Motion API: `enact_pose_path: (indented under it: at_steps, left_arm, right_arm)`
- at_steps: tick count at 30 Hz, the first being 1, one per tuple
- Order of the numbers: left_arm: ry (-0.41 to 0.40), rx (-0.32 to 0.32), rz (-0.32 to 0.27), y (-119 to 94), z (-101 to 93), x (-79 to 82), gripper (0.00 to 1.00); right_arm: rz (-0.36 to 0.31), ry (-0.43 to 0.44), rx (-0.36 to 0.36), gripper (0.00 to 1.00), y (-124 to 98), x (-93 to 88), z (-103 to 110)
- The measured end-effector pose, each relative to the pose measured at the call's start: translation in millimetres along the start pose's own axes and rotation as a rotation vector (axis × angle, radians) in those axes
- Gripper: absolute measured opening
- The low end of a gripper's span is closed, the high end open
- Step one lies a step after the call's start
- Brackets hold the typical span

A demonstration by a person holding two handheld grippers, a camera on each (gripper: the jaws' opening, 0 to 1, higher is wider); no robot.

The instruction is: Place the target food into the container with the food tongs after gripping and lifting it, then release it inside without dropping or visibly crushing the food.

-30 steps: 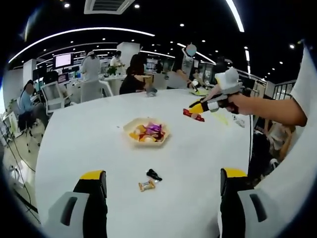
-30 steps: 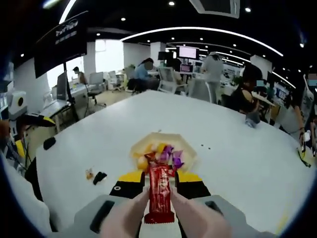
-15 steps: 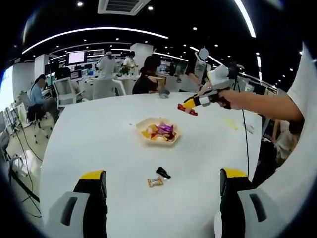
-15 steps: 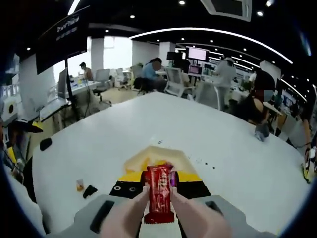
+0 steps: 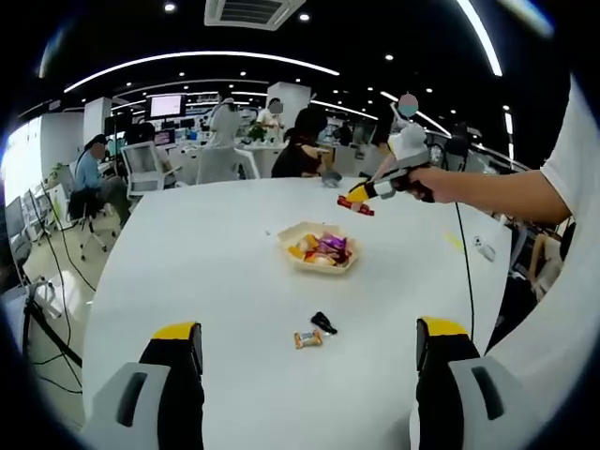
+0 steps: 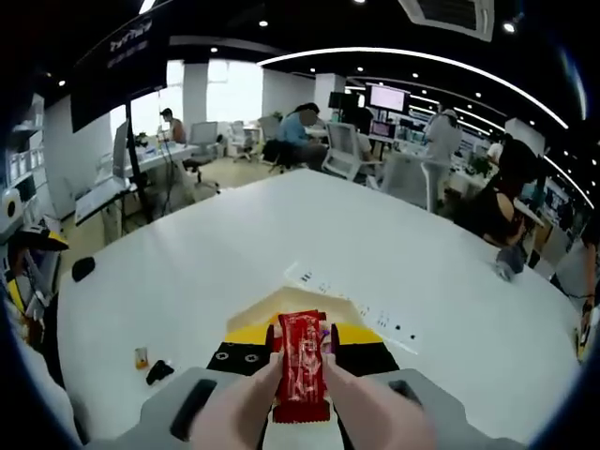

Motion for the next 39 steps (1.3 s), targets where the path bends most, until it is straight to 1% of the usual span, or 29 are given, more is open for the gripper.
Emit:
enact_pose_path:
  at_steps: [9, 13, 15, 16, 17, 18, 20, 22, 26, 29, 33, 35, 39]
  left_arm:
    - [-0.026, 0.036, 0.007, -6, 4.9, -6.1, 0.95]
    - [-0.037, 0.053, 0.012, -9, 8.4, -9.7, 0.94]
    - [-0.041, 0.062, 0.016, -10, 9.9, -10.7, 0.95]
    - [-0.043, 0.066, 0.015, -11, 10.5, -10.7, 0.95]
    - [-0.043, 0.068, 0.015, -11, 10.8, -10.7, 0.95]
    - [-0.039, 0.072, 0.013, -11, 11.3, -10.2, 0.96]
    - [-0.039, 0.072, 0.011, -11, 11.7, -9.4, 0.96]
    - [-0.040, 0.072, 0.010, -11, 12.1, -8.9, 0.96]
    - [-0.035, 0.067, 0.011, -10, 11.0, -8.6, 0.95]
    - [-0.033, 0.057, 0.008, -8, 8.3, -7.4, 0.95]
    - [-0.030, 0.052, 0.006, -10, 6.2, -7.8, 0.95]
    - [-0.031, 0.051, 0.005, -11, 5.2, -9.0, 0.95]
    - [-0.031, 0.048, 0.000, -14, 1.8, -10.7, 0.95]
  right_arm:
    - [0.002, -0.009, 0.002, 0.23, 21, 13.5, -9]
    - [0.003, -0.005, 0.004, 0.23, 28, 14.7, -11]
    - [0.001, 0.000, 0.001, 0.25, 30, 14.2, -11]
    - [-0.002, 0.000, -0.003, 0.27, 30, 14.1, -12]
    - [-0.044, -0.033, -0.044, 0.28, 30, 17.2, -18]
    - [-0.032, -0.025, -0.051, 0.28, 29, 15.0, -19]
    - [-0.037, -0.010, -0.049, 0.29, 28, 14.7, -20]
    - [-0.041, -0.024, -0.058, 0.29, 27, 14.7, -21]
    - [-0.041, -0.020, -0.055, 0.29, 24, 13.3, -19]
    - [-0.037, -0.037, -0.047, 0.30, 21, 11.7, -16]
    - [-0.034, -0.020, -0.028, 0.30, 17, 8.5, -10]
    - [-0.037, -0.035, -0.027, 0.30, 14, 6.6, -5]
    - [-0.042, -0.031, -0.024, 0.30, 6, 3.2, 1]
Point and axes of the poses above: the point that each gripper's makers call its tool centre point, and the gripper's own axes: y roughly forward along the fingers, z roughly to its left, x roughly out of its top, the point moved 6 cm from there along -y, roughly backward along the fingers, and after that the axes turned 2 degrees about z, right-handed, at the moved point
